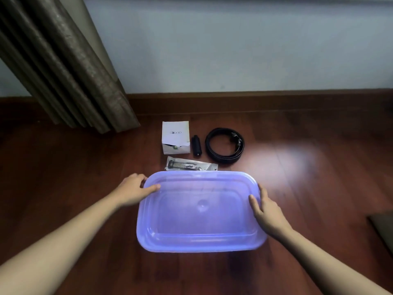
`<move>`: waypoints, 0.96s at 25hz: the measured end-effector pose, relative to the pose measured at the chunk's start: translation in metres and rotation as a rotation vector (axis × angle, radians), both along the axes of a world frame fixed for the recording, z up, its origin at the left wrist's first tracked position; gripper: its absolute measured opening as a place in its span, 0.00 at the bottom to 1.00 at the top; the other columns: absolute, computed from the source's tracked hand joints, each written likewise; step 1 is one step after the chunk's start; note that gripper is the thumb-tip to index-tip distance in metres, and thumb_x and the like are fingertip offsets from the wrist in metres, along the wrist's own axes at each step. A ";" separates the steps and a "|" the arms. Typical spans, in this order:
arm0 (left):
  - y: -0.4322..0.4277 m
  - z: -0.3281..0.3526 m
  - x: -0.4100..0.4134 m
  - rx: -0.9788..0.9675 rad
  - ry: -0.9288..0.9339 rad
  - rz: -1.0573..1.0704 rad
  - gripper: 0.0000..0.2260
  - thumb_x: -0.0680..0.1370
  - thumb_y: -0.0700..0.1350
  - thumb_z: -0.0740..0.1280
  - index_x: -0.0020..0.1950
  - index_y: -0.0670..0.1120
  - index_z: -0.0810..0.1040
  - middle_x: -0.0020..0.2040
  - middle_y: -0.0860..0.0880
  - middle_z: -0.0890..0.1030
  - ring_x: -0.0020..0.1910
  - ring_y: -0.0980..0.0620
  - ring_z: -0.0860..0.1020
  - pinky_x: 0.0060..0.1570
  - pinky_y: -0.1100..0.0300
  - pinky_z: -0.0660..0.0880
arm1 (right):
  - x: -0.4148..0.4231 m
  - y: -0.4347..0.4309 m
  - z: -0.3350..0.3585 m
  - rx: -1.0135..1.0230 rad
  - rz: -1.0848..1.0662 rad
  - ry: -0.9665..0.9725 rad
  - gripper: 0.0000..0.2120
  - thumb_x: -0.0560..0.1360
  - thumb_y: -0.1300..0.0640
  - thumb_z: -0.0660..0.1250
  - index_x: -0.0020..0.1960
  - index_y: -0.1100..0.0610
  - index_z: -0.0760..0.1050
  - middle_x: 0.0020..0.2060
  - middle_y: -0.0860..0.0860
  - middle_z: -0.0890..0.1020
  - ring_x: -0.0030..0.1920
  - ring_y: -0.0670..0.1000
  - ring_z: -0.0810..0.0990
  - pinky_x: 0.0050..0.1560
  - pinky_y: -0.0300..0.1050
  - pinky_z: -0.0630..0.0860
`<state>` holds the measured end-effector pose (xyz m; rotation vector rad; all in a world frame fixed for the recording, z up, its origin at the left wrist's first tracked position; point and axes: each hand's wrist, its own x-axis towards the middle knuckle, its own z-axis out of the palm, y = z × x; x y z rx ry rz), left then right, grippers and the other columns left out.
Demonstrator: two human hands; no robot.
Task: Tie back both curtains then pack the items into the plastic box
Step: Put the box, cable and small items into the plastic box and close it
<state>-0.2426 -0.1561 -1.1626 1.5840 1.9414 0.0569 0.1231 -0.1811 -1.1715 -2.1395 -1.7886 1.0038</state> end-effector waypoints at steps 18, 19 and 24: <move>0.006 0.012 0.026 0.029 0.064 0.167 0.15 0.75 0.53 0.66 0.49 0.41 0.80 0.47 0.43 0.82 0.46 0.44 0.78 0.40 0.58 0.70 | -0.004 0.000 -0.007 0.116 -0.178 0.303 0.33 0.72 0.43 0.52 0.74 0.56 0.56 0.71 0.55 0.68 0.70 0.56 0.67 0.69 0.49 0.62; 0.004 0.011 0.028 0.041 0.087 0.169 0.15 0.76 0.53 0.66 0.48 0.40 0.81 0.46 0.42 0.82 0.45 0.43 0.78 0.40 0.57 0.71 | -0.006 0.001 -0.006 0.130 -0.185 0.326 0.34 0.72 0.43 0.52 0.74 0.57 0.56 0.72 0.55 0.65 0.72 0.54 0.63 0.72 0.49 0.59; 0.003 0.029 0.028 0.104 0.133 0.199 0.15 0.75 0.51 0.66 0.44 0.39 0.83 0.43 0.40 0.83 0.46 0.41 0.78 0.41 0.56 0.72 | -0.005 0.011 -0.001 0.171 -0.192 0.360 0.24 0.78 0.45 0.56 0.69 0.56 0.63 0.64 0.52 0.73 0.64 0.52 0.71 0.66 0.49 0.65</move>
